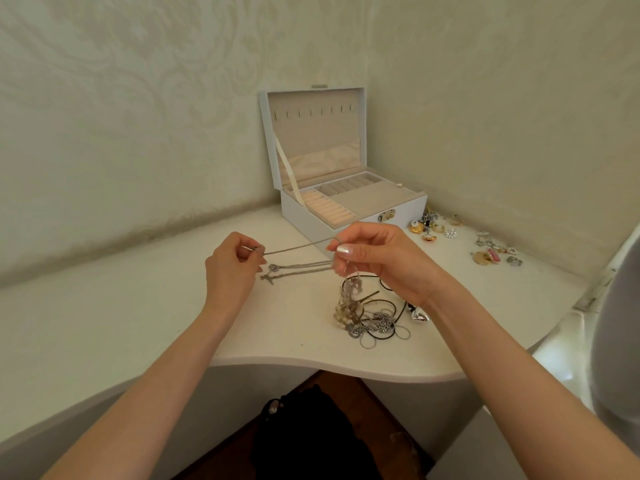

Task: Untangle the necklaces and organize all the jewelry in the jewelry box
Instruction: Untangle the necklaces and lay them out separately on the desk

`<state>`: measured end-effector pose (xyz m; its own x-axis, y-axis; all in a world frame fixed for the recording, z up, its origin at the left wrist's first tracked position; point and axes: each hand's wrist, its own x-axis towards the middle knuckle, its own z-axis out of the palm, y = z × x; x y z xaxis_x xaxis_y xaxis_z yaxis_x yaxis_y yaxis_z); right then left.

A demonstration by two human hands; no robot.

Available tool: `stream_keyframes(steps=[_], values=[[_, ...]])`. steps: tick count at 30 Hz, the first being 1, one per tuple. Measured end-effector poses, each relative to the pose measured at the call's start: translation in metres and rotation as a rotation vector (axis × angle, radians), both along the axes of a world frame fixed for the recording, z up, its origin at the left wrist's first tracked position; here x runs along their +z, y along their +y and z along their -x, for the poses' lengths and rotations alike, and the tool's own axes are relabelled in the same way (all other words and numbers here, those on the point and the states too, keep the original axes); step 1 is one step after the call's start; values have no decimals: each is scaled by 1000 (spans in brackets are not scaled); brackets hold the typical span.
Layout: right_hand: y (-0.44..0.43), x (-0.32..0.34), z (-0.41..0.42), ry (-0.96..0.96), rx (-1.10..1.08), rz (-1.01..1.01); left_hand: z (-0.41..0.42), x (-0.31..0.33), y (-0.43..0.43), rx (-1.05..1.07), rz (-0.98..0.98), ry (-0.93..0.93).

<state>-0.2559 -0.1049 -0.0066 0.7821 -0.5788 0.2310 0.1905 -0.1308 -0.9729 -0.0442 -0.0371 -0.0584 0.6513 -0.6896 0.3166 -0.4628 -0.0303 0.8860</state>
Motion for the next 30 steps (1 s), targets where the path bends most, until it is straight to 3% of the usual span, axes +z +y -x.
stream_keyframes(steps=[8, 13, 30], values=[[-4, -2, -5, 106, -121, 129, 25, 20, 8, -262, 104, 133], [-5, -1, -6, 70, -148, 142, 33, 27, 9, -417, 107, 109], [-17, 22, 14, -184, -79, -4, -13, -2, 0, 74, 49, 58]])
